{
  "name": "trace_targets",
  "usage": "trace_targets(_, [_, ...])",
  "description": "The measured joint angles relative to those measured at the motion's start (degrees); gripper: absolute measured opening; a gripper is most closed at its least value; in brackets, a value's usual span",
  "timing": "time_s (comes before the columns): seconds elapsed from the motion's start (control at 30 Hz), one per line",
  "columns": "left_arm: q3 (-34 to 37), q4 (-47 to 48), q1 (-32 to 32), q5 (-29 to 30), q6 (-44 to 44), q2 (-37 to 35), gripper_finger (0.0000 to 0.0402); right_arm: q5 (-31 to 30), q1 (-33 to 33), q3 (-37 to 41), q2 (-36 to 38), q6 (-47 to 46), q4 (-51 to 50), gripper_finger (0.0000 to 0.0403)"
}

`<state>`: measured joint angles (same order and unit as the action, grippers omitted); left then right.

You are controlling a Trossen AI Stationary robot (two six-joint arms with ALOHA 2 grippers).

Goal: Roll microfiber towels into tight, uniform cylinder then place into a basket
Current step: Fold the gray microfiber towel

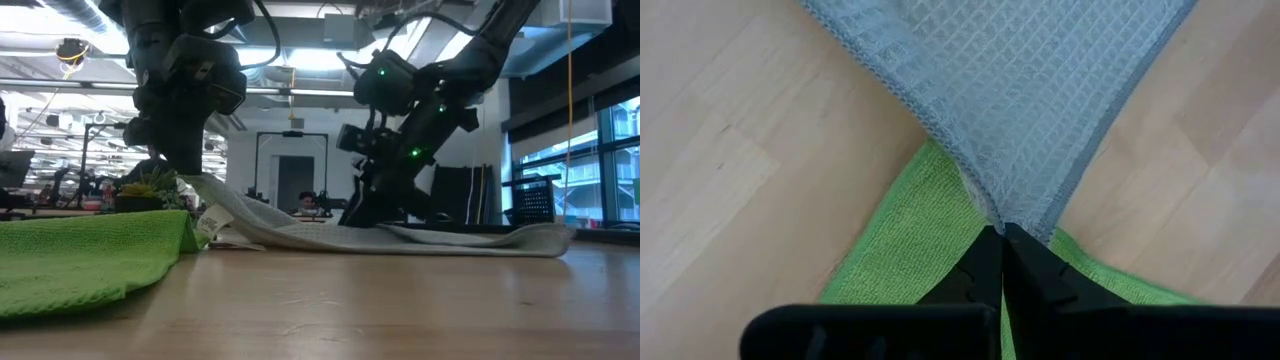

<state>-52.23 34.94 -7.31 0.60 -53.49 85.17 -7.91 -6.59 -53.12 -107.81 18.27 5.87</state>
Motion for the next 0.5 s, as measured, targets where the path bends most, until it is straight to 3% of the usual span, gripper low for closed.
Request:
trace_targets(0.13, [0.0, 0.0, 0.0, 0.0, 0.0, 0.0, 0.0000, -8.2, 0.0, 0.0, 0.0, 0.0, 0.4, 0.0135])
trace_targets(0.27, [0.0, 0.0, 0.0, 0.0, 0.0, 0.0, 0.0000, -9.0, -0.2, 0.0, 0.0, -0.2, 0.0, 0.0128])
trace_targets(0.37, [0.0, 0.0, 0.0, 0.0, 0.0, 0.0, 0.0000, -9.0, -0.3, 0.0, 0.0, -2.3, -0.1, 0.0100])
trace_targets(0.5, [0.0, 0.0, 0.0, 0.0, -0.1, 0.0, 0.0000, -8.8, -1.2, 0.0, 0.0, -7.6, -1.3, 0.0034])
